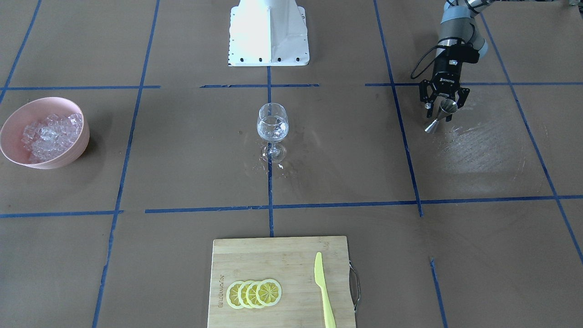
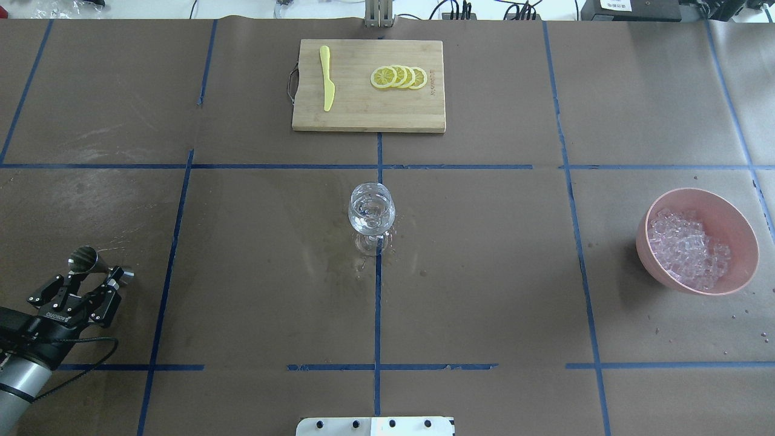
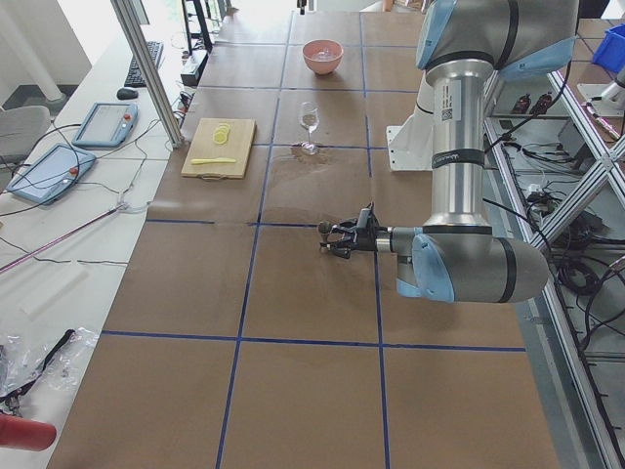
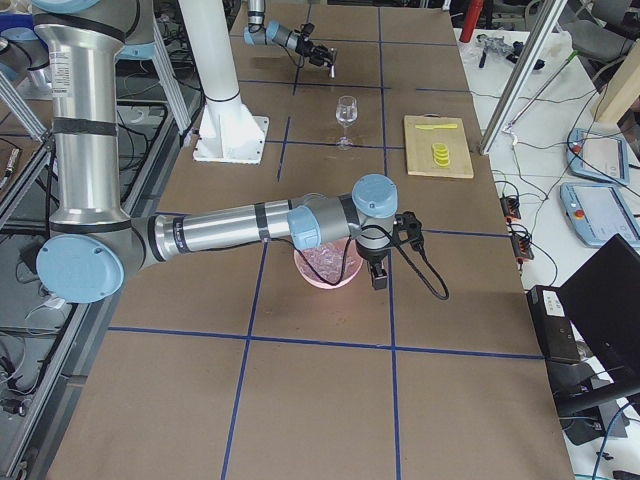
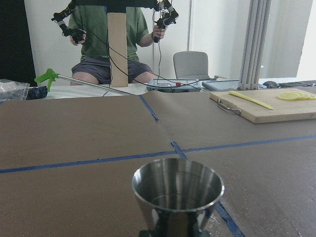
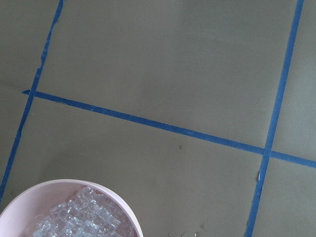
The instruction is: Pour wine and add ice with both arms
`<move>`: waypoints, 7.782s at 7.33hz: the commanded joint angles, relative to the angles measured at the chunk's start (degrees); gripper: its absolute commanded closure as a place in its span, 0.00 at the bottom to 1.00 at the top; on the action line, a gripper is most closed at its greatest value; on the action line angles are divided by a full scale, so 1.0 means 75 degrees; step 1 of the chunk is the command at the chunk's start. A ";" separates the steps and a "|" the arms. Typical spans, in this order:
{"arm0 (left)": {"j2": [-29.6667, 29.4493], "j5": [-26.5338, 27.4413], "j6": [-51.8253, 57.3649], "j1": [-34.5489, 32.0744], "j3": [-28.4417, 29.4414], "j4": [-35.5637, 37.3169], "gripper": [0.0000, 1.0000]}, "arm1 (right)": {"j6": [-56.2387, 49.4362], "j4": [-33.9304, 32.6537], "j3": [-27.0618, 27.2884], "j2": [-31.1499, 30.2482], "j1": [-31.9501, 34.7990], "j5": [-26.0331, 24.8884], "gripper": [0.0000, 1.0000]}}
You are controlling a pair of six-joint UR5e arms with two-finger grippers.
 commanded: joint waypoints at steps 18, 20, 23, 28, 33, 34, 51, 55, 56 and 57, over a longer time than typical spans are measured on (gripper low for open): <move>0.0690 -0.9141 0.3817 -0.7233 -0.0949 0.3379 0.00 | 0.1056 0.0015 0.0661 0.0071 0.0131 -0.0094 0.00; -0.0259 -1.1083 0.3818 -0.8777 -0.0961 0.5263 0.00 | 0.1639 -0.0020 0.0933 -0.0326 -0.0334 -0.0094 0.00; -0.1281 -1.4213 0.3772 -1.0131 -0.1031 0.7821 0.00 | 0.2586 0.0177 0.1015 -0.0784 -0.1961 -0.0211 0.00; -0.1201 -1.4291 0.3607 -1.0144 -0.1102 0.7711 0.00 | 0.5776 0.2429 0.0934 -0.1464 -0.3549 -0.1266 0.05; -0.1177 -1.4268 0.3596 -1.0156 -0.1266 0.7699 0.00 | 0.5776 0.2429 0.0617 -0.1313 -0.3560 -0.1430 0.33; -0.1166 -1.4256 0.3596 -1.0156 -0.1266 0.7687 0.00 | 0.5787 0.2417 0.0606 -0.1313 -0.3560 -0.1441 0.61; -0.0732 -1.4233 0.3026 -1.0167 -0.1453 0.6870 0.00 | 1.1893 0.0694 0.0817 0.5742 -0.6548 -0.4289 1.00; -0.0708 -1.4221 0.2752 -1.0167 -0.1477 0.6726 0.00 | 1.1870 0.0683 0.1167 0.5286 -0.6700 -0.4242 1.00; -0.0708 -1.4221 0.2740 -1.0167 -0.1477 0.6726 0.00 | 1.1881 0.0683 0.1180 0.5204 -0.6782 -0.4277 0.93; -0.0697 -1.4221 0.2740 -1.0167 -0.1512 0.6726 0.00 | 1.1881 0.0683 0.1180 0.5156 -0.6852 -0.4289 0.85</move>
